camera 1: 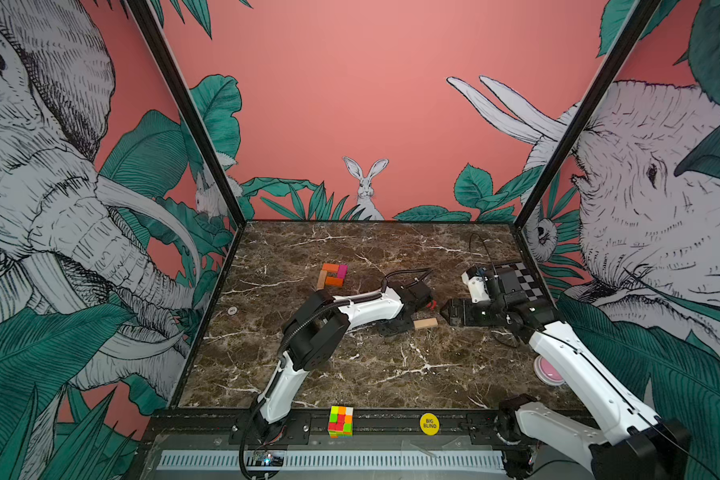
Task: Assemble the letter p with building blocks
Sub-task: Assemble the building block at the center of the board.
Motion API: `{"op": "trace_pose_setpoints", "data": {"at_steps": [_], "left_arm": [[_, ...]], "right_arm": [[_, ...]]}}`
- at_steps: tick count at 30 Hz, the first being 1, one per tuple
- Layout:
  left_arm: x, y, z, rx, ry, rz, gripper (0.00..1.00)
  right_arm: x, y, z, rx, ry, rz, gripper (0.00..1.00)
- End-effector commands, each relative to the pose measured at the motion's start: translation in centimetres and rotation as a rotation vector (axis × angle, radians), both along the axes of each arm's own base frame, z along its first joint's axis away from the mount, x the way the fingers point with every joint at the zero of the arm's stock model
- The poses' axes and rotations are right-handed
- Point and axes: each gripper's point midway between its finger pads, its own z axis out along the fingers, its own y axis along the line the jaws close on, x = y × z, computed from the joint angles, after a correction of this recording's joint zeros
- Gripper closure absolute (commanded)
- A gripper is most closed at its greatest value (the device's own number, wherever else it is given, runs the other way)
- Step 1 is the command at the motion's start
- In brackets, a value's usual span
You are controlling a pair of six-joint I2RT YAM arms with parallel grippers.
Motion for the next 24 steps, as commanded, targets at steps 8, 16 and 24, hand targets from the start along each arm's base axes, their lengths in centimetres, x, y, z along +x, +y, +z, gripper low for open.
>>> {"op": "trace_pose_setpoints", "data": {"at_steps": [8, 16, 24], "left_arm": [[1.0, -0.1, 0.3, 0.024, -0.021, 0.016, 0.84], [1.0, 0.2, -0.2, 0.041, -0.011, 0.025, 0.84], [1.3, 0.6, -0.4, 0.051, -0.009, 0.036, 0.84]], "right_arm": [[0.0, -0.2, 0.7, 0.000, -0.018, 0.000, 0.01], [0.3, -0.1, 0.4, -0.004, -0.010, 0.003, 0.02], [0.4, 0.0, 0.2, -0.007, -0.002, 0.005, 0.02]]}}
